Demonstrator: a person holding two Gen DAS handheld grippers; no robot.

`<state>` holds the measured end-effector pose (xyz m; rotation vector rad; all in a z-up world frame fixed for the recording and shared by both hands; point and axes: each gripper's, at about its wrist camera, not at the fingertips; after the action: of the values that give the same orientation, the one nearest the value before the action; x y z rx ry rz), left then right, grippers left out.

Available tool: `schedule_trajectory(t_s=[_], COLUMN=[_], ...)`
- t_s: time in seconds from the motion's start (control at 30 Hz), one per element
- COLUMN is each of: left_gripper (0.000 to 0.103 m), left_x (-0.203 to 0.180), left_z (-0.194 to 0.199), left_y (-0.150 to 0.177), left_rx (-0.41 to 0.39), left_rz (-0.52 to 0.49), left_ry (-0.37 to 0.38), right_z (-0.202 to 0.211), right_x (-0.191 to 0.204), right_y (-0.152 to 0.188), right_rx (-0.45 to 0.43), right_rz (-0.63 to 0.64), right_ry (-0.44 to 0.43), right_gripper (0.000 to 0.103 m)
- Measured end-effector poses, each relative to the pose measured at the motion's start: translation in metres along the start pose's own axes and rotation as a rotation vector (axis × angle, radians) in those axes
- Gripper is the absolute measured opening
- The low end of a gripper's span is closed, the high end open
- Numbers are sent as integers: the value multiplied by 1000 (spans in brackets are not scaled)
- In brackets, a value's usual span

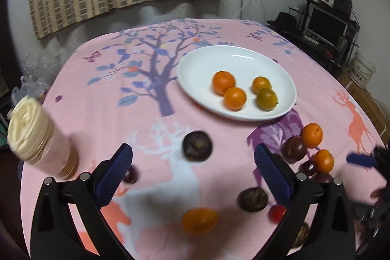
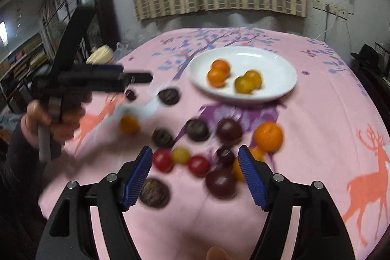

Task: Organize fruits
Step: 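Lower both fruits onto the white plate and open both tools, then grasp the dark brown mangosteen with the right tool while the left tool grasps a small orange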

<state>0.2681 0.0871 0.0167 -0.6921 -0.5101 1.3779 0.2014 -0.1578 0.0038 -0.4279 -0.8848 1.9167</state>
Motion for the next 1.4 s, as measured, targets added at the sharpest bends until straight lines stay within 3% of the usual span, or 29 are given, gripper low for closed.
schedule_trajectory(t_s=[0.17,0.57,0.73,0.8,0.97,1.0,1.1,1.13,1.4], left_gripper=[98,98,98,98,98,96,68,64,54], left_x=[30,49,52,51,29,20,3,0,-2], left_z=[14,29,33,34,31,30,21,17,-8], left_y=[27,61,64,65,70,72,76,77,76], left_rx=[-21,-41,-51,-44,-25,-22,15,30,105], left_rz=[122,159,157,152,43,4,-71,-76,-52], left_ry=[40,28,21,38,87,89,103,105,104], right_z=[-11,-39,-46,-46,-39,-37,-33,-33,-30], right_x=[37,62,64,62,47,45,37,34,22], right_y=[29,33,33,33,34,34,34,35,35], right_rx=[71,164,199,196,171,165,151,148,134], right_rz=[34,65,70,74,-1,-13,-48,-60,-107], right_ry=[7,8,8,25,-3,-9,-17,-16,-38], right_gripper=[73,73,57,44,43,43,43,43,43])
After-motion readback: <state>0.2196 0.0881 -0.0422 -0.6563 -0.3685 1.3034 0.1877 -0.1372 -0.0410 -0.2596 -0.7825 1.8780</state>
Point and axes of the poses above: each gripper's, at about its wrist camera, not at the fingertips, and z roughly against the way its jaws point, x to its left, y to its underside, and after that the axes turned 4 degrees about y, right-handed
